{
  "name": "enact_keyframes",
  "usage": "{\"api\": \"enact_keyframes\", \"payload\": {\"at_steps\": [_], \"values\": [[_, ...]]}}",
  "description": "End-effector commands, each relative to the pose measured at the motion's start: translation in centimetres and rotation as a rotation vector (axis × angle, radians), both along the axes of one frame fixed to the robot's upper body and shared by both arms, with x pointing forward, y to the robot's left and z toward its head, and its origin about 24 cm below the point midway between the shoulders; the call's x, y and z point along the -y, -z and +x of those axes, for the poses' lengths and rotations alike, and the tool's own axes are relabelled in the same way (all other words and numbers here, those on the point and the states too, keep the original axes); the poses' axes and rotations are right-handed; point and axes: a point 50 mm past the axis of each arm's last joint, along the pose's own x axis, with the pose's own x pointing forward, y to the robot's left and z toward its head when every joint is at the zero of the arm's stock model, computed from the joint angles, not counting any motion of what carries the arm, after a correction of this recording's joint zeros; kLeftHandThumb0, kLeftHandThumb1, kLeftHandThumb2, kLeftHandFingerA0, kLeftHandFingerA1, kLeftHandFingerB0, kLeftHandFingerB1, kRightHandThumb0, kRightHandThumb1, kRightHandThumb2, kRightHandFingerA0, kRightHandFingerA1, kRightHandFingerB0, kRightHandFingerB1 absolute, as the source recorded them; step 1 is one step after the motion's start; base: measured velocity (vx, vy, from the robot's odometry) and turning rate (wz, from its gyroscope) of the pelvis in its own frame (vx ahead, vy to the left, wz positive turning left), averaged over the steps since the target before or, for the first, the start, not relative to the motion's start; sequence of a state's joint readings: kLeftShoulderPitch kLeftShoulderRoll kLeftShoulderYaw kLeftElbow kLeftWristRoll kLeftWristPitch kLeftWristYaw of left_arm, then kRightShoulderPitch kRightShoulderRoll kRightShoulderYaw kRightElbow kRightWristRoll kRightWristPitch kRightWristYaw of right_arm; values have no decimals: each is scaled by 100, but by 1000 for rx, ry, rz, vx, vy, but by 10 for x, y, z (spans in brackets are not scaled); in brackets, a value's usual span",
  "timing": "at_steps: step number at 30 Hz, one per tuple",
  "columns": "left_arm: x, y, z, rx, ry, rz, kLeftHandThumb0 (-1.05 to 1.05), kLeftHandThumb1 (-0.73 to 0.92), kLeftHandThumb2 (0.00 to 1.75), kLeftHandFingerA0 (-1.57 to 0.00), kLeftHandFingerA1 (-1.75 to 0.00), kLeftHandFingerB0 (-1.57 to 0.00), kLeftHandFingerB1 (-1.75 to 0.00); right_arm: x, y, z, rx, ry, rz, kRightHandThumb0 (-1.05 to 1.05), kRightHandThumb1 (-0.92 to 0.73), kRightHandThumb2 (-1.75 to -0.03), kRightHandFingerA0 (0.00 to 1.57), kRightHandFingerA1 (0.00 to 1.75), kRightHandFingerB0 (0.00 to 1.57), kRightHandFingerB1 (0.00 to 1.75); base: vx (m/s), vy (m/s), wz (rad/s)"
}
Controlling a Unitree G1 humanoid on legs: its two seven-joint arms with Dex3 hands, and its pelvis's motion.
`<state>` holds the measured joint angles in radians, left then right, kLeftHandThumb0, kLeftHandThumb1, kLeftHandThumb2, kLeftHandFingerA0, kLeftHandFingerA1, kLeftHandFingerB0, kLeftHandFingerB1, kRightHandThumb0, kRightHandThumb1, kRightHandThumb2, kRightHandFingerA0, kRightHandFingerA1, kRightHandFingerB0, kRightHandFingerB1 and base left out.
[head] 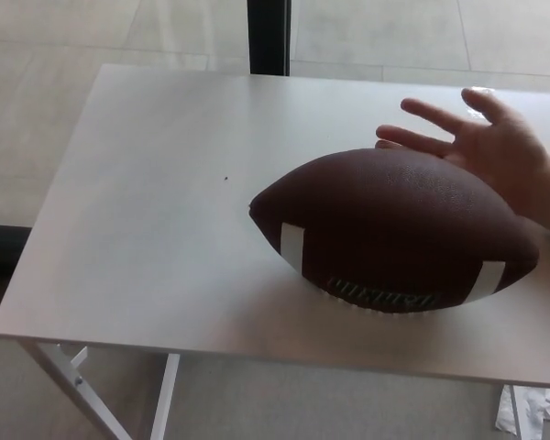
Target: The robot uses both its hands to grab the left and right ends of a football kept in the middle of the desk infront of it, lifts it up and places it in the palm of a person
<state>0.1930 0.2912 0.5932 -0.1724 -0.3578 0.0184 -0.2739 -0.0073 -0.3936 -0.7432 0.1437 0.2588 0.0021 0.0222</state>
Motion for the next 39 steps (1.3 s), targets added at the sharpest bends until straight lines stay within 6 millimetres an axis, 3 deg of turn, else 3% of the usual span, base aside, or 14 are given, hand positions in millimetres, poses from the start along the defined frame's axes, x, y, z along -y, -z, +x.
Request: {"api": "enact_keyframes", "payload": {"at_steps": [1,4,6,7,8,9,15,16,18,19,23,24,25,39], "values": [[141,12,26,-86,466,-70,-86,91,81,-22,-47,-7,-31,-84,16,54,10,-165,64,-105,-68,-118,25,88,0,61,0,0,0],[154,24,29,-138,485,-62,-83,92,82,-22,-48,-10,-34,-92,31,59,-14,-216,171,-105,-92,-78,20,114,4,79,0,0,0],[163,37,34,-188,521,-91,-78,92,84,-19,-49,-9,-36,-98,47,65,-31,-264,240,-105,-88,-76,29,116,13,86,0,0,0],[164,38,34,-191,520,-91,-79,84,107,-15,-53,-9,-45,-100,49,65,-38,-271,241,-105,-59,-121,61,105,4,67,0,0,0],[166,41,35,-194,522,-94,-79,84,107,-15,-53,-9,-45,-101,51,67,-47,-281,241,-105,-59,-121,61,105,4,67,0,0,0],[169,43,36,-202,525,-96,-77,84,105,-15,-52,-10,-45,-105,55,68,-48,-312,250,-105,-90,-75,34,110,15,82,0,0,0],[185,55,36,-263,554,-132,-75,92,88,-17,-51,-6,-34,-115,71,79,-116,-339,312,-105,-80,-75,42,118,26,91,0,0,0],[188,58,36,-269,557,-128,-34,62,119,-1,-51,0,-50,-116,73,81,-131,-331,323,-105,-78,-75,44,118,28,93,0,0,0],[190,61,36,-291,552,-122,-34,62,119,-1,-51,0,-50,-119,76,87,-162,-333,308,-105,-81,-81,41,121,25,93,0,0,0],[191,62,36,-301,546,-124,-78,92,85,-18,-50,-8,-34,-119,77,87,-168,-337,306,-105,-84,-78,38,122,26,96,0,0,0],[194,65,39,-330,537,-116,-35,59,118,-1,-51,0,-50,-120,81,92,-191,-354,291,-105,-83,-75,36,126,21,96,0,0,0],[195,65,39,-339,541,-113,-35,59,118,-1,-51,0,-50,-119,83,92,-205,-347,289,-105,-83,-77,33,131,18,100,0,0,0],[195,65,39,-344,552,-108,-79,92,85,-15,-49,-6,-33,-118,86,91,-217,-339,298,-105,-83,-77,33,130,17,99,0,0,0],[188,72,35,-384,518,-80,-80,92,86,-19,-52,-8,-34,-113,113,81,-281,-289,337,-105,-84,-78,52,132,23,105,0,0,0]]}}
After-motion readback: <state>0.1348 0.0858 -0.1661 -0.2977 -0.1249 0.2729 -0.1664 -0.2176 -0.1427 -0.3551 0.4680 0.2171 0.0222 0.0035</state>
